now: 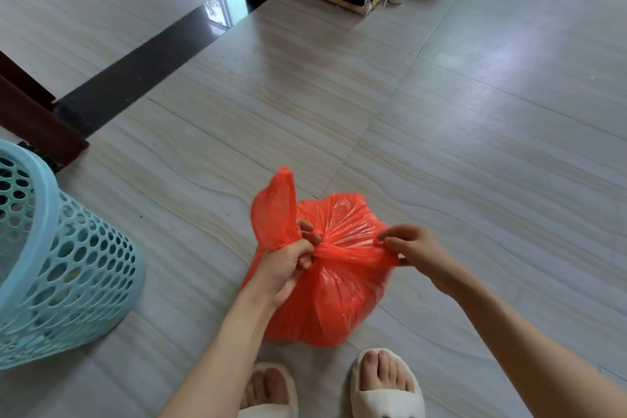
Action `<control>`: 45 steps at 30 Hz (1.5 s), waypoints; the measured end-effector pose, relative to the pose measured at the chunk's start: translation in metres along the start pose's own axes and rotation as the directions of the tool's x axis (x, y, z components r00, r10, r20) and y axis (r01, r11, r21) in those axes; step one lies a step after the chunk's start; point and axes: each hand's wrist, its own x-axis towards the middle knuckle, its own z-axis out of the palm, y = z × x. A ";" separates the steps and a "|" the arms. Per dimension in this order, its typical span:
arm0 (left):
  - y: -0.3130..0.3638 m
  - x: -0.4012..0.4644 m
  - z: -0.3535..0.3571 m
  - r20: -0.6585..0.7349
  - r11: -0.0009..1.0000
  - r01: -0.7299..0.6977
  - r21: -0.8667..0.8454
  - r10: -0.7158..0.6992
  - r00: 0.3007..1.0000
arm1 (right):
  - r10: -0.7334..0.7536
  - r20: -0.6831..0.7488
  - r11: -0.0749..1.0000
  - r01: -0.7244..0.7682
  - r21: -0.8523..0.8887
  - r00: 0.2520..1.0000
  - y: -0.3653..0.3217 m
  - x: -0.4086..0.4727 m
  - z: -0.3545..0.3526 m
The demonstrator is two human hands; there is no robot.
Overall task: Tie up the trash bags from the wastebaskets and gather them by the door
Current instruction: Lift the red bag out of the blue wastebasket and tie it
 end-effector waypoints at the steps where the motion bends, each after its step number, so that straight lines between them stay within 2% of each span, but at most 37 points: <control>1: -0.002 0.001 -0.001 -0.042 0.996 -0.037 0.079 0.041 0.998 | -0.047 -0.070 0.999 0.046 -0.020 0.996 -0.001 -0.001 -0.001; 2: -0.003 0.002 -0.002 -0.076 0.982 -0.073 0.175 0.087 0.993 | -0.089 -0.118 0.996 0.088 -0.012 0.989 -0.004 -0.002 -0.002; 4: -0.006 0.002 -0.004 -0.098 0.916 -0.147 0.374 0.196 0.976 | -0.154 -0.108 0.981 0.165 0.103 0.982 -0.012 -0.006 -0.003; 5: -0.006 0.002 -0.005 -0.081 0.869 -0.189 0.457 0.252 0.964 | -0.176 -0.056 0.961 0.184 0.208 0.983 -0.018 -0.008 -0.003; 7: -0.004 0.001 -0.006 0.046 0.747 -0.292 0.597 0.332 0.942 | -0.198 0.106 0.897 0.137 0.421 0.974 -0.031 -0.010 0.002; 9: -0.002 0.000 -0.005 0.191 0.626 -0.350 0.697 0.308 0.932 | -0.185 0.253 0.883 0.048 0.467 0.949 -0.040 -0.010 0.010; 11: 0.004 -0.001 -0.006 0.278 0.553 -0.320 0.769 0.162 0.947 | -0.121 0.378 0.932 -0.027 0.362 0.918 -0.044 -0.011 0.015; 14: 0.017 -0.006 -0.008 0.356 0.517 -0.259 0.816 -0.097 0.929 | 0.013 0.515 0.980 -0.113 0.162 0.857 -0.044 -0.018 0.016; 15: 0.021 -0.006 -0.008 0.365 0.485 -0.274 0.831 -0.103 0.925 | 0.055 0.536 0.992 -0.109 0.070 0.843 -0.044 -0.021 0.016; 17: 0.029 -0.004 -0.009 0.354 0.380 -0.331 0.864 0.010 0.935 | 0.098 0.515 0.989 -0.026 -0.146 0.852 -0.039 -0.023 0.017; 20: 0.038 0.000 -0.005 0.277 0.271 -0.304 0.913 0.135 0.951 | 0.046 0.450 0.929 0.127 -0.348 0.892 -0.036 -0.019 0.017; 21: 0.042 -0.001 -0.002 0.266 0.186 -0.293 0.938 0.156 0.951 | 0.031 0.444 0.918 0.150 -0.366 0.895 -0.037 -0.019 0.016; 24: 0.047 -0.003 0.002 0.383 -0.248 -0.337 0.908 0.171 0.908 | -0.031 0.410 0.924 0.182 -0.336 0.912 -0.044 -0.021 0.012; 25: 0.047 -0.006 0.002 0.439 -0.334 -0.371 0.866 0.157 0.884 | -0.064 0.382 0.925 0.199 -0.324 0.922 -0.048 -0.023 0.011; 26: 0.046 -0.007 0.000 0.485 -0.375 -0.407 0.833 0.141 0.863 | -0.112 0.341 0.916 0.230 -0.329 0.934 -0.052 -0.023 0.011; 27: 0.045 -0.008 -0.003 0.515 -0.375 -0.436 0.818 0.140 0.846 | -0.172 0.284 0.882 0.276 -0.382 0.943 -0.053 -0.023 0.011; 29: 0.046 -0.010 -0.010 0.588 -0.344 -0.507 0.790 0.190 0.786 | -0.335 0.147 0.705 0.351 -0.616 0.931 -0.052 -0.024 0.011; 30: 0.044 -0.010 -0.015 0.652 -0.356 -0.560 0.748 0.242 0.718 | -0.432 0.086 0.588 0.353 -0.728 0.898 -0.048 -0.022 0.010; 32: 0.038 -0.010 -0.022 0.744 -0.416 -0.621 0.665 0.293 0.601 | -0.621 0.028 0.397 0.345 -0.851 0.783 -0.030 -0.011 0.005; 34: 0.031 -0.009 -0.033 0.757 -0.403 -0.642 0.652 0.298 0.581 | -0.715 0.029 0.276 0.319 -0.907 0.699 -0.013 -0.001 0.000; 36: 0.023 -0.007 -0.051 0.757 -0.413 -0.635 0.653 0.311 0.575 | -0.734 0.015 0.242 0.282 -0.928 0.679 0.004 0.006 -0.005; 39: 0.016 -0.003 -0.081 0.770 -0.523 -0.574 0.631 0.330 0.546 | -0.767 -0.008 0.213 0.242 -0.947 0.642 0.028 0.013 -0.014; 42: 0.009 -0.002 -0.098 0.787 -0.565 -0.558 0.607 0.330 0.522 | -0.803 -0.037 0.220 0.238 -0.946 0.595 0.040 0.013 -0.015; 45: 0.006 0.001 -0.102 0.801 -0.591 -0.548 0.592 0.360 0.478 | -0.777 -0.023 0.231 0.251 -0.940 0.629 0.049 0.017 -0.009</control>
